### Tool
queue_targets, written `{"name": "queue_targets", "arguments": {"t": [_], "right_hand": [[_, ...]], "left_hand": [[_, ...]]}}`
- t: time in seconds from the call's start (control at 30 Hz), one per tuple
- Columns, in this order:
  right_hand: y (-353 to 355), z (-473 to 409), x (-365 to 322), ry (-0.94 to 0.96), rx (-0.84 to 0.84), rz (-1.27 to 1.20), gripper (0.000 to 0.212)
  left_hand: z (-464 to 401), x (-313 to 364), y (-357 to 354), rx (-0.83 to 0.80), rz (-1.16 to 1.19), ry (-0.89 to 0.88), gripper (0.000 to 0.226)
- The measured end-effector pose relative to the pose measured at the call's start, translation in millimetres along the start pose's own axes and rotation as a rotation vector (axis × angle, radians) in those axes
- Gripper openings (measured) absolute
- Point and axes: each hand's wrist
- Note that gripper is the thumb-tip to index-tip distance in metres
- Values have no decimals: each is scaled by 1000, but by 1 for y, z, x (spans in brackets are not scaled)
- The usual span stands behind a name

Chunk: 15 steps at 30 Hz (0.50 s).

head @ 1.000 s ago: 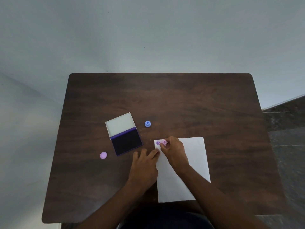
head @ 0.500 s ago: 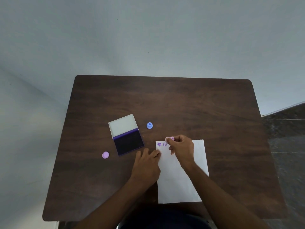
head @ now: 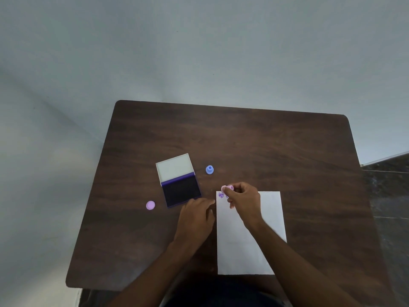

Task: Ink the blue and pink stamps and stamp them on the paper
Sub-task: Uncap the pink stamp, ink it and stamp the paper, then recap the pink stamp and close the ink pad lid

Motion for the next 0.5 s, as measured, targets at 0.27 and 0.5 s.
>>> {"name": "queue_targets", "arguments": {"t": [0.27,0.5], "right_hand": [[-14,7,-15,57,-69,-19,22],[-38,13,-32,98,-186,-6,19]], "left_hand": [[6,-20,39,279,86,13,28],[12,-46,61,378,110,73,22]]}}
Point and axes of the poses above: each hand's wrist, its own z-axis away from the middle knuckle, its own y-axis out of the back of the hand, x = y × z, and after that the axes turned 9 degrees about y, right-handed
